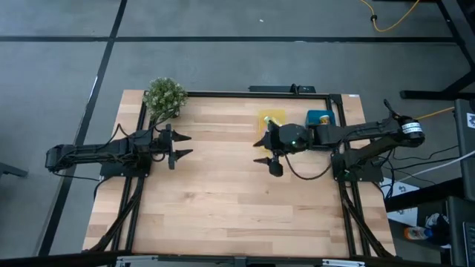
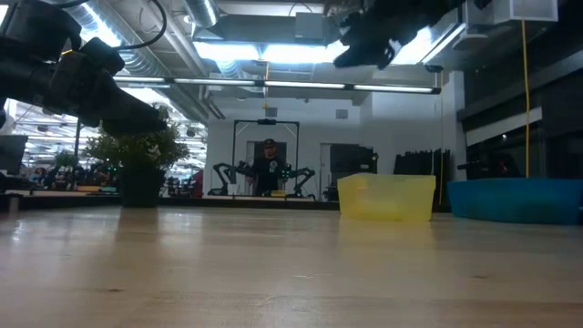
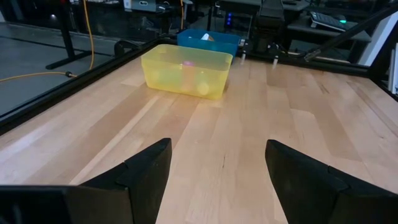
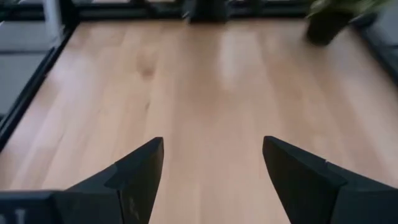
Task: Pick and place medicine bottles into bin by pill shape (circle, oval)
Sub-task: Return to Home Position
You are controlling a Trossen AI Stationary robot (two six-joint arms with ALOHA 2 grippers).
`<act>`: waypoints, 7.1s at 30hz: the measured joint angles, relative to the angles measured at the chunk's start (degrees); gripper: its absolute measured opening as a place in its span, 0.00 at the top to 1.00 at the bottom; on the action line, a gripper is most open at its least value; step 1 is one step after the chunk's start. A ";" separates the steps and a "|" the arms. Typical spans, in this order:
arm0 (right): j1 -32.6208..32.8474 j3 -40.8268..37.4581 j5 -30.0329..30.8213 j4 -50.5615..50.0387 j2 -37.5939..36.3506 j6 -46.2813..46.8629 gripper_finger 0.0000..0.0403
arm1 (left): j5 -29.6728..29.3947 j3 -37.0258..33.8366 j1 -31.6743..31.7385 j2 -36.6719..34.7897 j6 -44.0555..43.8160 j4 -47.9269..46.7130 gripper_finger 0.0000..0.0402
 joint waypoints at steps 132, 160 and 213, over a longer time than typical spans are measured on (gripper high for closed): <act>-3.19 -53.37 -1.91 7.52 -75.46 0.23 0.31 | -0.02 0.01 0.01 0.00 0.01 -0.01 0.37; -3.18 -53.37 -1.91 7.54 -75.46 0.22 0.31 | 0.00 0.02 -0.01 0.00 0.00 0.01 0.37; -3.18 -53.37 -1.90 7.53 -75.46 0.23 0.31 | 0.00 0.01 0.01 -0.01 0.00 -0.01 0.37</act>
